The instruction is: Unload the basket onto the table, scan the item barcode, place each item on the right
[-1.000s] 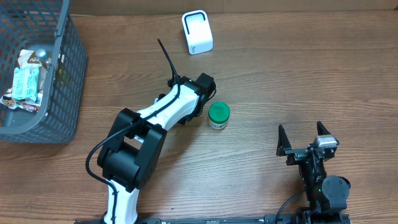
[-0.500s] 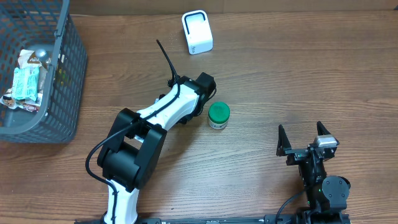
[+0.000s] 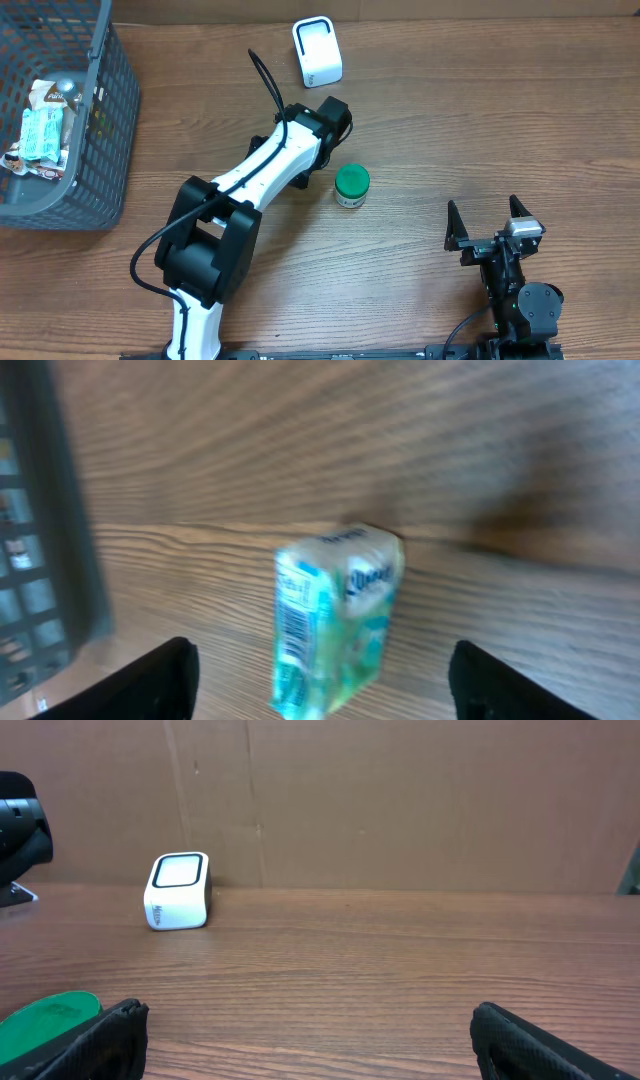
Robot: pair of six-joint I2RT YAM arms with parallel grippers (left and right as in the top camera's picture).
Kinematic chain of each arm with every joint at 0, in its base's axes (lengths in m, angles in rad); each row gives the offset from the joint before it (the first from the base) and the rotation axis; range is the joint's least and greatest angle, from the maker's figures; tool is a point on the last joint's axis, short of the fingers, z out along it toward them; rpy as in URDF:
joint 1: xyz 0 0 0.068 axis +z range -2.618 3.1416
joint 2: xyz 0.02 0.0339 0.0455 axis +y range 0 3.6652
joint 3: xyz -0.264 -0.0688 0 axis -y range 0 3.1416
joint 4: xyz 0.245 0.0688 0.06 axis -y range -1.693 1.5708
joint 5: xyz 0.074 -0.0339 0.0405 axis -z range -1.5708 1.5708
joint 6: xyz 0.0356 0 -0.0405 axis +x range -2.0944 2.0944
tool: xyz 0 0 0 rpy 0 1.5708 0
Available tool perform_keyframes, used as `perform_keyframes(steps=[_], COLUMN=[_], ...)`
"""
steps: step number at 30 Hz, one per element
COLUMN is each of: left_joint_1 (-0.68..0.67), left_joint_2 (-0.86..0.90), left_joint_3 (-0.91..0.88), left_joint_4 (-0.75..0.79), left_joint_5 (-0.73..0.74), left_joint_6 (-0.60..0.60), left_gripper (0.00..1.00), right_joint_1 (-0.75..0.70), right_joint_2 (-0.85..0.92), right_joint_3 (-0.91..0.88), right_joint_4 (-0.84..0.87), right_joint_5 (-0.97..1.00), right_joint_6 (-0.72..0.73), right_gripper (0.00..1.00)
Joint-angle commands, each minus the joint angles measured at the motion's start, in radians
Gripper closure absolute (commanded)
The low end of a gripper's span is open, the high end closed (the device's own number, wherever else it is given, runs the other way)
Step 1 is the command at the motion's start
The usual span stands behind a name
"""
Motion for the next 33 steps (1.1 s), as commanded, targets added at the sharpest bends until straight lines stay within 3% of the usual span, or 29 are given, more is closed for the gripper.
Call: perform_keyframes(steps=[1,6,9,29,33], left_joint_1=[0.055,0.161,0.208,0.233,0.233], left_joint_2=[-0.036,-0.036,-0.036,-0.035,-0.035], left_joint_3=[0.018,0.016,0.014,-0.070,-0.101], left_joint_4=[-0.007,-0.006,-0.007,0.072,0.098], left_joint_5=[0.180,0.389,0.485,0.480,0.480], left_joint_6=[0.113,0.188,0.243,0.220,0.218], left_gripper=[0.21,0.26,0.35,0.45,0.53], right_joint_1=[0.005,0.005,0.005,0.005,0.005], right_joint_2=[-0.008,-0.008,-0.008,-0.008,-0.008], right_joint_3=[-0.011,-0.011,-0.011,-0.011,-0.011], right_joint_4=[0.002,0.002,0.002,0.002,0.002], right_joint_5=[0.002,0.002,0.003,0.002,0.002], right_joint_6=[-0.001,-0.001,-0.001,-0.001,-0.001], right_gripper=[0.00,0.00,0.00,0.00,0.00])
